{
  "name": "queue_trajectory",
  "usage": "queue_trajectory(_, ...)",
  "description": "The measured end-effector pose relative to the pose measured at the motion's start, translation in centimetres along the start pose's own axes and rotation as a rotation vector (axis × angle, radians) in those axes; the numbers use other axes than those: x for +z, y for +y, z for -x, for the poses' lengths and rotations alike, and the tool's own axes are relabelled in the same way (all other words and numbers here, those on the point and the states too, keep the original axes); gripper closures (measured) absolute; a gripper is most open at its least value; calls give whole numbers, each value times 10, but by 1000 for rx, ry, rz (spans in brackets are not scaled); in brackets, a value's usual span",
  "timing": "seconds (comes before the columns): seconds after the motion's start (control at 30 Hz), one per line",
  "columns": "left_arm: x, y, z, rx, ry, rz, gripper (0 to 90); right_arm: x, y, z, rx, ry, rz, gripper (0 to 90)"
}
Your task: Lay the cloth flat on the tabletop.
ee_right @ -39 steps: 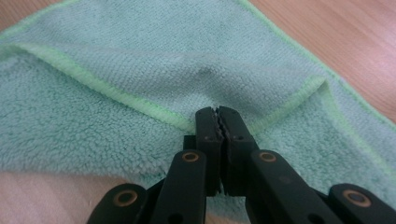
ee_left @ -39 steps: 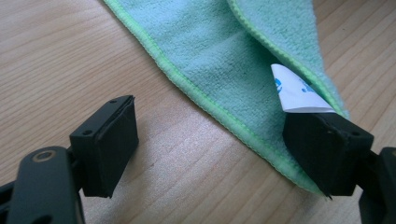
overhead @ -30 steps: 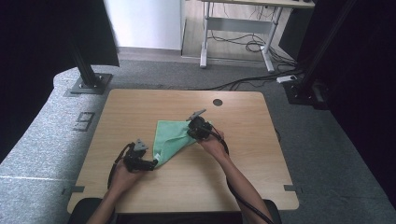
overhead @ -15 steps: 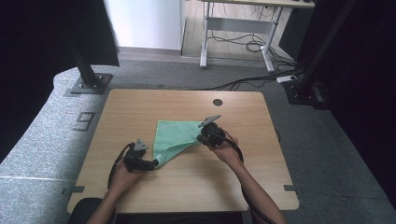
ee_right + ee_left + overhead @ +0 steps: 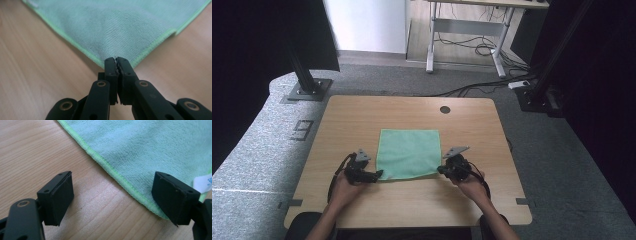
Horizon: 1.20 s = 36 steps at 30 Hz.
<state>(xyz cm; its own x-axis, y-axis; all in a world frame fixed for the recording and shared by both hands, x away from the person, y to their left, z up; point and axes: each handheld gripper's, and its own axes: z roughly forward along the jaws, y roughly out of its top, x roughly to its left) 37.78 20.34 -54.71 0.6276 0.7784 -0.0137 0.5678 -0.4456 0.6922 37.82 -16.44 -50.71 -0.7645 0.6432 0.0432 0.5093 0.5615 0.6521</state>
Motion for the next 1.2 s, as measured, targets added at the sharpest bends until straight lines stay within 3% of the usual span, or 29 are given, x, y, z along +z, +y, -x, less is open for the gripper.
queue_trajectory(0.2,0,0,0,-1,0,0,180,8,-23,-11,14,35,-36,818)
queue_trajectory(0.23,0,0,0,-1,0,1,181,4,-24,-13,5,12,-30,736)
queue_trajectory(0.27,0,0,0,-1,0,1,180,4,-24,-13,5,12,-30,736)
queue_trajectory(0.3,-1,2,0,-6,1,-19,179,-4,-19,-10,15,-7,8,616)
queue_trajectory(0.33,-2,4,1,-7,7,-29,175,-6,-16,-8,23,-15,25,573)
queue_trajectory(0.5,-12,6,6,18,-13,-26,152,-3,-7,5,84,-75,72,462)
queue_trajectory(0.6,-13,3,8,30,-8,-42,149,7,-11,5,84,-91,47,451)
queue_trajectory(0.63,-12,-2,10,47,-2,-73,148,16,-16,5,80,-114,27,442)
queue_trajectory(0.73,-11,-2,10,39,-2,-75,147,23,-21,5,78,-131,7,416)
queue_trajectory(0.8,-10,-1,10,39,-1,-72,147,23,-24,6,86,-132,29,405)
queue_trajectory(0.83,-8,-1,10,20,-13,-65,147,23,-25,7,90,-132,34,399)
queue_trajectory(1.2,2,6,14,34,-24,-41,147,15,-38,21,123,-149,62,389)
